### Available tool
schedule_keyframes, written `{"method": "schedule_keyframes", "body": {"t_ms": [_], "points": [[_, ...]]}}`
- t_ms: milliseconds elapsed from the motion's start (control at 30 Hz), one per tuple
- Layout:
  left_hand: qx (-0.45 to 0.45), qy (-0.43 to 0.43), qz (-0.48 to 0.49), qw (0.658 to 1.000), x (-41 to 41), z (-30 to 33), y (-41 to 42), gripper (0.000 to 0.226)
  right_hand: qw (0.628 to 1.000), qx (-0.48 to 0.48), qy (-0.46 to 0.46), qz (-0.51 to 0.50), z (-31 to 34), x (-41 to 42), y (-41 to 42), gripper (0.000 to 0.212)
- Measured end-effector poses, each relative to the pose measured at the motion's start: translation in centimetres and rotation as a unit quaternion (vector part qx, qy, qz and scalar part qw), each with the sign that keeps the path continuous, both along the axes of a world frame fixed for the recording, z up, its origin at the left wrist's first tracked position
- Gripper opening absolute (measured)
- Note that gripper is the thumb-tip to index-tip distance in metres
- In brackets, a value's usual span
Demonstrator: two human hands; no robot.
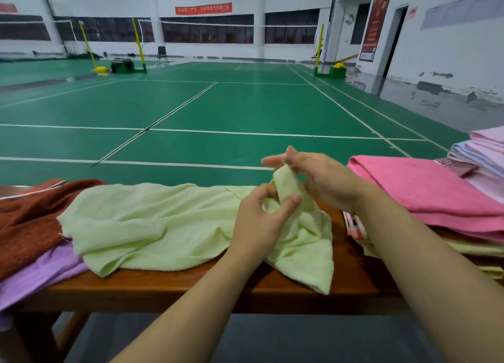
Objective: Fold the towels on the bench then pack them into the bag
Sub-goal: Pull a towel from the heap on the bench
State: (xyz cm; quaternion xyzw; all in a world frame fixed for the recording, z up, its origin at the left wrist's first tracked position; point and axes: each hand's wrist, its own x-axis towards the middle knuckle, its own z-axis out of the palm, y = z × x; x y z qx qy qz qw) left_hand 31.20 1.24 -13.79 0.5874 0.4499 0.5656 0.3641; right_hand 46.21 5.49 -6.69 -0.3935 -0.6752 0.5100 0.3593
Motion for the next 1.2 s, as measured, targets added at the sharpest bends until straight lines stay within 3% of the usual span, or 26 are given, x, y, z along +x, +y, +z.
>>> {"method": "schedule_keyframes", "body": {"t_ms": [167,267,400,567,633,733,867,1033,1100,1200], "points": [[-0.009,-0.003,-0.016,1.0,0.2,-0.5,0.1,0.019,0.982,0.044,-0.083,-0.167,0.9,1.0,0.7,0.047],[-0.01,-0.021,-0.011,1.0,0.3,-0.6,0.4,0.032,0.992,-0.002,-0.066,-0.105,1.2,1.5,0.2,0.044],[-0.01,-0.05,-0.016,0.999,0.2,-0.5,0.5,0.03,0.994,-0.079,-0.077,0.0,1.2,1.5,-0.2,0.048],[-0.045,-0.068,-0.021,0.996,-0.5,-0.5,0.6,0.027,0.995,-0.078,-0.061,-0.016,1.1,1.3,0.0,0.047],[-0.044,-0.065,-0.017,0.997,-0.6,-0.4,0.6,0.022,0.995,-0.053,-0.074,-0.041,0.8,1.1,0.0,0.04],[-0.034,-0.042,-0.031,0.998,-0.6,-0.4,0.5,0.031,0.99,-0.01,-0.101,-0.095,0.1,0.5,0.0,0.028],[-0.074,-0.068,-0.044,0.994,-0.7,-0.2,0.3,0.036,0.987,0.013,-0.018,-0.158,-0.6,0.2,0.6,0.012],[-0.106,0.016,-0.045,0.993,-0.5,-0.3,0.7,0.025,0.964,0.029,0.164,-0.205,0.1,0.5,1.2,0.01],[-0.105,0.037,-0.046,0.993,-0.3,-0.1,0.6,0.015,0.959,0.04,0.179,-0.217,0.5,0.7,1.2,0.014],[-0.098,0.035,-0.02,0.994,-0.2,0.0,0.6,0.012,0.956,0.071,0.132,-0.253,0.3,0.9,1.3,0.029]]}}
